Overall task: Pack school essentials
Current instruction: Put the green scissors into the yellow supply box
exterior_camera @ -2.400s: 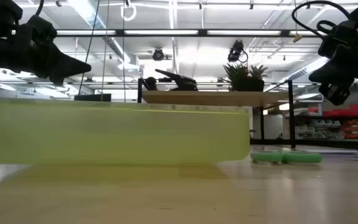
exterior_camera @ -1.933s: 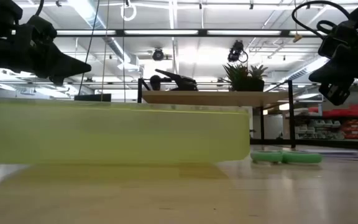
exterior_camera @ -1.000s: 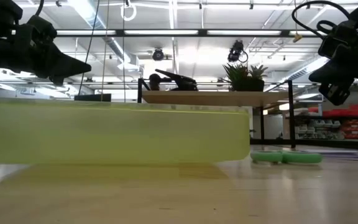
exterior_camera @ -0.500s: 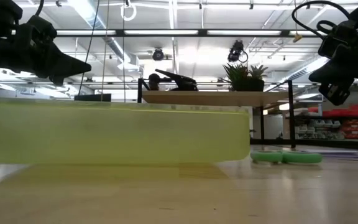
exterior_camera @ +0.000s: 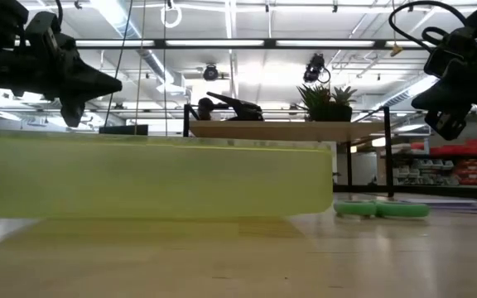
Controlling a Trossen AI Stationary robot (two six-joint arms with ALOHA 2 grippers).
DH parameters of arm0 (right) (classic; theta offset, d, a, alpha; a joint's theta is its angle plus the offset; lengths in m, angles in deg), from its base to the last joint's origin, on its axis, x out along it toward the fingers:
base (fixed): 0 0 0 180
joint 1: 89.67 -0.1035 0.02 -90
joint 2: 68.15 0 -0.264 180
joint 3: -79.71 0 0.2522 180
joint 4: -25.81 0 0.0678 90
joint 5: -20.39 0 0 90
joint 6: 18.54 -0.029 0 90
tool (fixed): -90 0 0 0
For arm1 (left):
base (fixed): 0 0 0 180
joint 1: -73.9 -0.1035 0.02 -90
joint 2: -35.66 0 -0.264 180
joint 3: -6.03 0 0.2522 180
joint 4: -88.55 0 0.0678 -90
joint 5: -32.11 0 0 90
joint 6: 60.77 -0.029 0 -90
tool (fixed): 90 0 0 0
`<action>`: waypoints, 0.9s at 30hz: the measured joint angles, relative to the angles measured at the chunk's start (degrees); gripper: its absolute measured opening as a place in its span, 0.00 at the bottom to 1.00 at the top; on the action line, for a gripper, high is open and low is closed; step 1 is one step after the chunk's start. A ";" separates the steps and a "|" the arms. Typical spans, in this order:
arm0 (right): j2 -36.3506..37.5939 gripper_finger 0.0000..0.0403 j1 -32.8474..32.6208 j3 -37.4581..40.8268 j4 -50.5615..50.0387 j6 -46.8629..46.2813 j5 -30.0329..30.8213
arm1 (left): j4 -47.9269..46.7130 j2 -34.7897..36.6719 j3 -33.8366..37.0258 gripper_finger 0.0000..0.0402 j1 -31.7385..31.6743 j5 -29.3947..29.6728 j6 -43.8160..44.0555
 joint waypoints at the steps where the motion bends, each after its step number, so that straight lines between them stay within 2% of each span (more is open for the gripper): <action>1: 0.00 0.02 0.00 0.01 -0.01 2.17 1.45 | 1.08 0.00 0.01 0.08 -0.02 0.78 0.08; 4: 0.01 0.02 0.04 0.00 0.05 11.52 10.98 | 3.82 0.02 0.01 0.07 -0.04 5.42 -0.22; 7: 0.00 0.02 0.11 0.02 1.09 14.70 24.01 | 4.65 0.00 0.00 0.08 -0.04 11.03 -0.16; 9: 0.02 0.02 0.44 0.02 2.71 12.33 34.58 | 4.85 0.01 0.00 0.09 -0.04 14.06 -0.26; 11: 0.02 0.02 0.61 0.02 4.06 4.49 40.86 | 4.90 0.00 -0.01 0.09 -0.04 15.38 -0.23; 16: 0.02 0.02 0.57 0.02 4.63 -17.44 42.17 | 5.25 0.00 -0.01 0.09 0.01 15.44 2.84; 22: -0.23 0.02 0.57 0.02 4.22 -25.38 42.84 | 7.77 0.00 -0.01 0.08 0.01 15.49 5.77; 27: -0.33 0.02 0.57 0.02 5.20 -32.54 42.73 | 9.64 0.01 0.00 0.07 -0.03 15.50 3.07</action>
